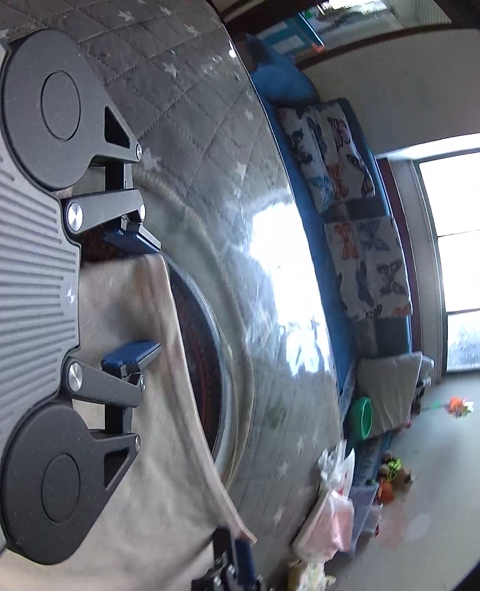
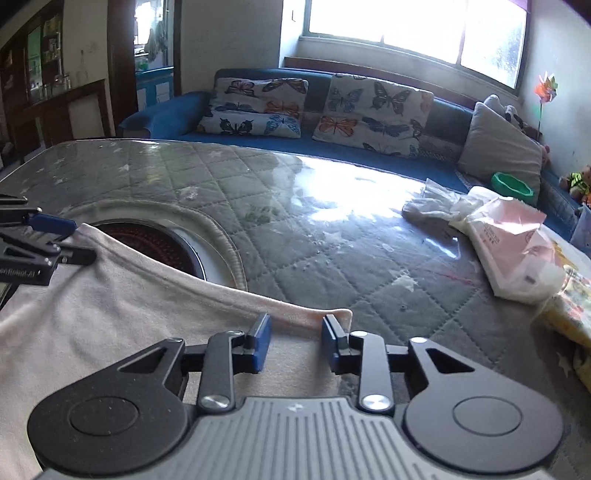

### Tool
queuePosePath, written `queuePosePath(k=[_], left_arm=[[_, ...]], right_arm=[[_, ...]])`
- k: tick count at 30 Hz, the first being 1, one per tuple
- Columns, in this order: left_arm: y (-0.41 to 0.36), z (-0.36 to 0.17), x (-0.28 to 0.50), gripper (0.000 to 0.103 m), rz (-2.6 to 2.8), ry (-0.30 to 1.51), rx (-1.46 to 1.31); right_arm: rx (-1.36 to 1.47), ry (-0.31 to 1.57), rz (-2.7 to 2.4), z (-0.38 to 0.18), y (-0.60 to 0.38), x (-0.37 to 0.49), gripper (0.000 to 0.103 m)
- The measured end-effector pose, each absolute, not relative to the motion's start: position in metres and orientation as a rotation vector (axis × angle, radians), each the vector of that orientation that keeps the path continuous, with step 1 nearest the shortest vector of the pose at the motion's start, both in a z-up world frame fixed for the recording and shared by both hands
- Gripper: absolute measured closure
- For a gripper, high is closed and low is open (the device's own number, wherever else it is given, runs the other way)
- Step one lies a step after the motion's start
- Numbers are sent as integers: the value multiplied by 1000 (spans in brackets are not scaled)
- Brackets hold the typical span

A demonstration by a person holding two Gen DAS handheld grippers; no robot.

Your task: Fold clothes

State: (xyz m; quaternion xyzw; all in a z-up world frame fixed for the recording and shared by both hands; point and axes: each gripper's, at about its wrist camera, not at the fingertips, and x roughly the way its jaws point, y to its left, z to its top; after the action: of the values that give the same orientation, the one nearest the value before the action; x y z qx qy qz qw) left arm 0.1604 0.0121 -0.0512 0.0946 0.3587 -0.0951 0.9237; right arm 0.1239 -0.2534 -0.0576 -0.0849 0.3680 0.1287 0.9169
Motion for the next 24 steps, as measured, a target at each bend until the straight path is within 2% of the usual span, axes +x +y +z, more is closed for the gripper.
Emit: queuePosePath(k=[4,8,16,17,22,24], left_arm=[[20,-47,161,47,-184,760,161],[20,-36,145,47,-204,753,163],[0,-12,77,42,-311,720,162],[-2,-12,66,41,-326,717,162],[-13,-15,14,41,-404,726,163],[-16,-19,-4,41,-422,730,165]], right_arm=[[-155,767,269,-54,-256,125,70],[-159,763,295,-42,-255,99,52],[-155,793,389,-28,-251,22,41],[-163,790,396,-27,-250,14,36],[-205,763,424,-25,-243,-28,32],[-223,743,435,-25,-243,-45,26]])
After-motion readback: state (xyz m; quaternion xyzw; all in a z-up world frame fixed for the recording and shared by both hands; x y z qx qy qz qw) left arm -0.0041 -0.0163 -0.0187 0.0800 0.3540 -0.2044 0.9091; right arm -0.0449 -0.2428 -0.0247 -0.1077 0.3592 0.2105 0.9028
